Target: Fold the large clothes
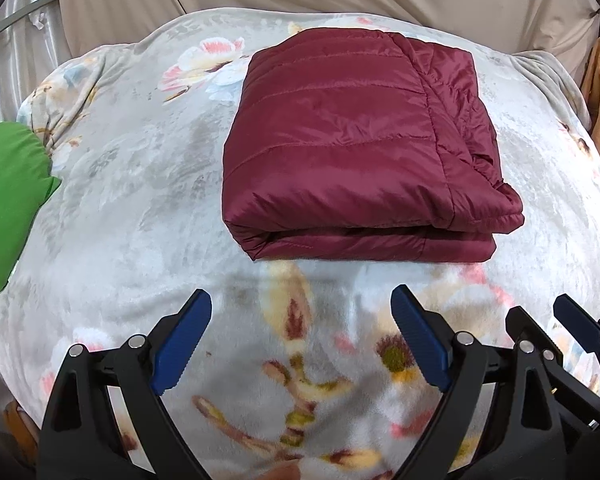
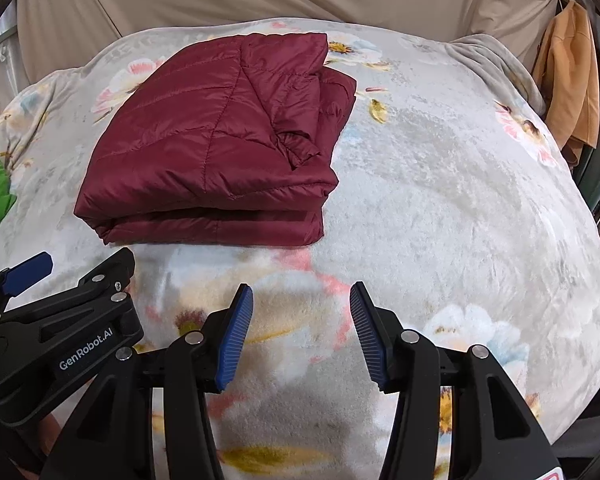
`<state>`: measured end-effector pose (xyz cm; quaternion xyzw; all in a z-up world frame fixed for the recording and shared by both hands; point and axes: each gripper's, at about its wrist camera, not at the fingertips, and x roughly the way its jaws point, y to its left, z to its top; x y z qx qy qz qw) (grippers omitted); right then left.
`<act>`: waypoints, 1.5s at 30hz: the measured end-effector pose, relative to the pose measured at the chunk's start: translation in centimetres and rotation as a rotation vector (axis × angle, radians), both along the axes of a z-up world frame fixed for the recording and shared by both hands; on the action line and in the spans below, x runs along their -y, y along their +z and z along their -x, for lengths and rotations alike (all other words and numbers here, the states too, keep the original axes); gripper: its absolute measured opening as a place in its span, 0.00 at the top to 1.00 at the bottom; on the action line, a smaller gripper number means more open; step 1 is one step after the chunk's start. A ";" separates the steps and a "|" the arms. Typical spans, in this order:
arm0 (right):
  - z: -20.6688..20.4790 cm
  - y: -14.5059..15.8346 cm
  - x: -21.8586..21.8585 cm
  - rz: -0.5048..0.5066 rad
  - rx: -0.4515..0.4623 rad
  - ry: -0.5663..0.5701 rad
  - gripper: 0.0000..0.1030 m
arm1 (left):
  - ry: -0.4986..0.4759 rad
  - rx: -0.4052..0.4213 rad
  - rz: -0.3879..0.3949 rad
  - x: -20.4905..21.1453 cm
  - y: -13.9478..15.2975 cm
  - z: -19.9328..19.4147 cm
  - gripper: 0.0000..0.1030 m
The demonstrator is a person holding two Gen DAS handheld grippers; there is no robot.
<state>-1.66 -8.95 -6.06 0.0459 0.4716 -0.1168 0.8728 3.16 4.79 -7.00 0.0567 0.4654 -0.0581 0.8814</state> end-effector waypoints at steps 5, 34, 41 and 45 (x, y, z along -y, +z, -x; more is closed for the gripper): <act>0.0 -0.2 0.0 -0.009 -0.006 -0.004 0.51 | 0.005 -0.003 -0.004 -0.1 -0.2 0.1 0.14; 0.3 -0.5 -0.1 -0.024 -0.012 -0.026 0.51 | -0.003 -0.016 -0.019 0.1 -0.6 0.1 0.18; 0.3 -0.6 -0.1 -0.025 -0.011 -0.032 0.51 | 0.001 -0.020 -0.020 0.0 -0.9 0.1 0.17; 0.4 -0.6 0.0 -0.026 -0.012 -0.034 0.51 | -0.008 -0.018 -0.021 -0.1 -1.0 0.1 0.17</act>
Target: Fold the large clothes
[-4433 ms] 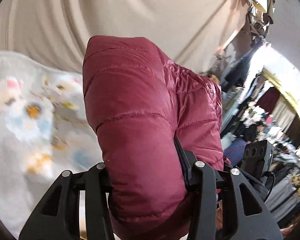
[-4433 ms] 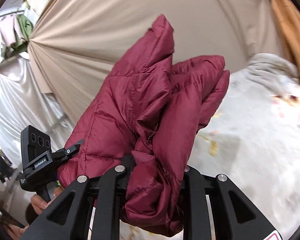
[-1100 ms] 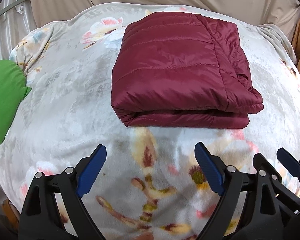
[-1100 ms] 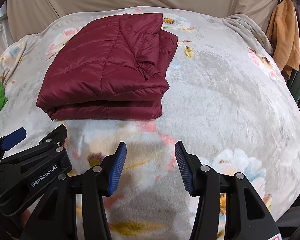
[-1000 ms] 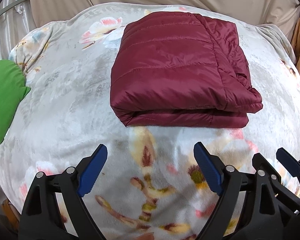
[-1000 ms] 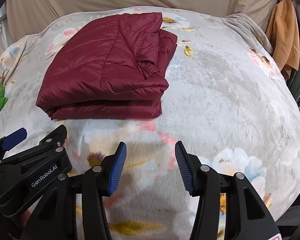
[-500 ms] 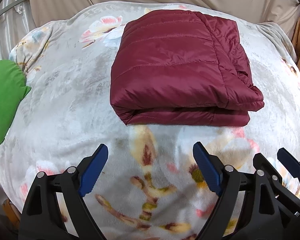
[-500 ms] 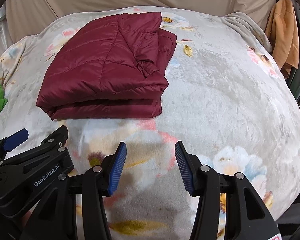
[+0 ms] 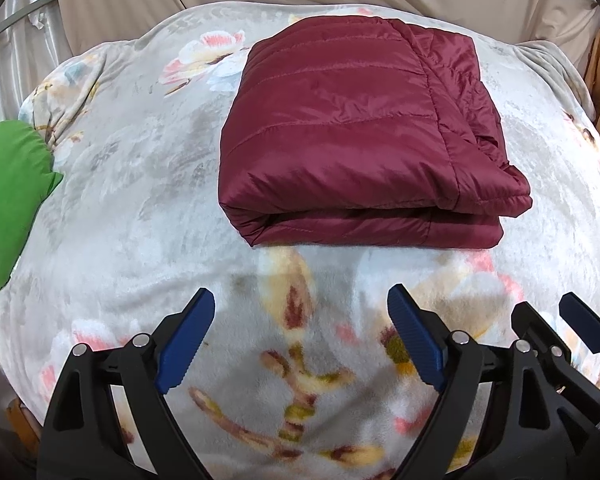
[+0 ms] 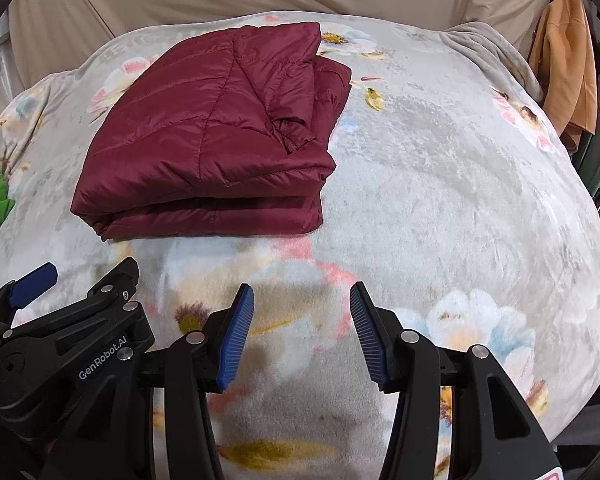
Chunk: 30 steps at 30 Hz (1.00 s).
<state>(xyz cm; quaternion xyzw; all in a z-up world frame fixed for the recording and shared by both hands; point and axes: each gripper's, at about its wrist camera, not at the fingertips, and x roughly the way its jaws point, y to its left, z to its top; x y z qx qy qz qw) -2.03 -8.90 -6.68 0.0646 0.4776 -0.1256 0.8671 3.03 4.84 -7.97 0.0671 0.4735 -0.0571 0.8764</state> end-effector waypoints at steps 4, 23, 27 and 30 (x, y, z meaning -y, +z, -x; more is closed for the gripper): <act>0.1 0.0 0.0 0.000 -0.001 -0.005 0.51 | -0.009 -0.001 0.003 0.0 0.0 0.0 0.19; 0.1 -0.2 -0.8 0.007 -0.010 -0.016 0.54 | -0.011 -0.011 -0.004 0.2 -0.2 -0.1 0.20; 0.0 -0.2 -0.9 0.007 -0.010 -0.015 0.54 | -0.012 -0.011 -0.002 0.1 -0.2 -0.2 0.20; 0.0 -0.2 -0.9 0.007 -0.010 -0.015 0.55 | -0.010 -0.011 -0.002 0.1 -0.2 -0.1 0.20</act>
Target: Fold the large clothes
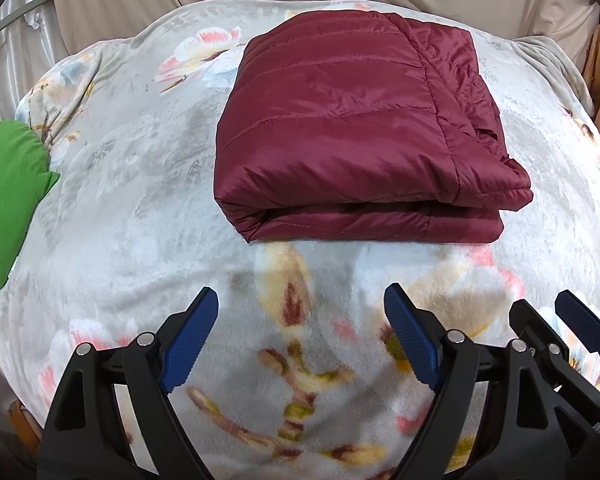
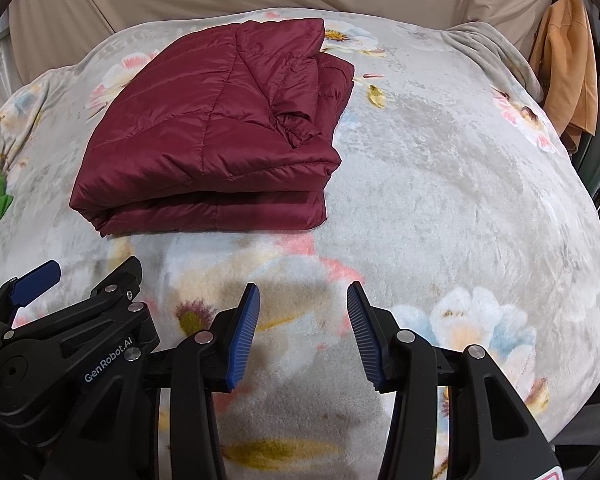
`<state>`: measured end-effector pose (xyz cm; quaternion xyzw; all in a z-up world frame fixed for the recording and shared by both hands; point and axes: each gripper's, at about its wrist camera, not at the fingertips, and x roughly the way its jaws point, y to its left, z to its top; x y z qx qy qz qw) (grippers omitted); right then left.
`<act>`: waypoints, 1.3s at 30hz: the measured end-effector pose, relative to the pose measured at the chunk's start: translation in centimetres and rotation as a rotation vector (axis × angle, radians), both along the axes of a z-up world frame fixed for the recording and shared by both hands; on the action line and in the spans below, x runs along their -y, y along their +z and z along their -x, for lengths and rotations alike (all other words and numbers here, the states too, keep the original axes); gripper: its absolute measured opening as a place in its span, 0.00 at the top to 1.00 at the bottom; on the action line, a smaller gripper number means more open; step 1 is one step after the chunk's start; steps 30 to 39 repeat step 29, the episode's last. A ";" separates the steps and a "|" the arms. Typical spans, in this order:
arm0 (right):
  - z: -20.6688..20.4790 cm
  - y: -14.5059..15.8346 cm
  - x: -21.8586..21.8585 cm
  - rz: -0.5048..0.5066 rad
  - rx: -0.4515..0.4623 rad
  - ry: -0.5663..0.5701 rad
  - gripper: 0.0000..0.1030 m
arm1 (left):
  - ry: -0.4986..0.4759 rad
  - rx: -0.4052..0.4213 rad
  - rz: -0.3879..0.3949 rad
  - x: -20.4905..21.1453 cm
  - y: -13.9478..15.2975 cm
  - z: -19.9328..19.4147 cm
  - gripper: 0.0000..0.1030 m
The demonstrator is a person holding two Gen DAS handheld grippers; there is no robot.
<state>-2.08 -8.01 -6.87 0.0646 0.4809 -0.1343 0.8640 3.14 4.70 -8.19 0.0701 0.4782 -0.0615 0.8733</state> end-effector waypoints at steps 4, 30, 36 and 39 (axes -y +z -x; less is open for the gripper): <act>0.0 0.0 0.0 -0.001 0.000 0.000 0.55 | 0.003 -0.006 -0.002 0.0 -0.1 0.0 0.20; 0.0 -0.2 -0.4 -0.007 0.003 0.007 0.55 | 0.023 -0.027 -0.001 -0.4 -0.5 0.2 0.20; 0.0 -0.2 -0.4 -0.007 0.003 0.007 0.55 | 0.023 -0.027 -0.001 -0.4 -0.5 0.2 0.20; 0.0 -0.2 -0.4 -0.007 0.003 0.007 0.55 | 0.023 -0.027 -0.001 -0.4 -0.5 0.2 0.20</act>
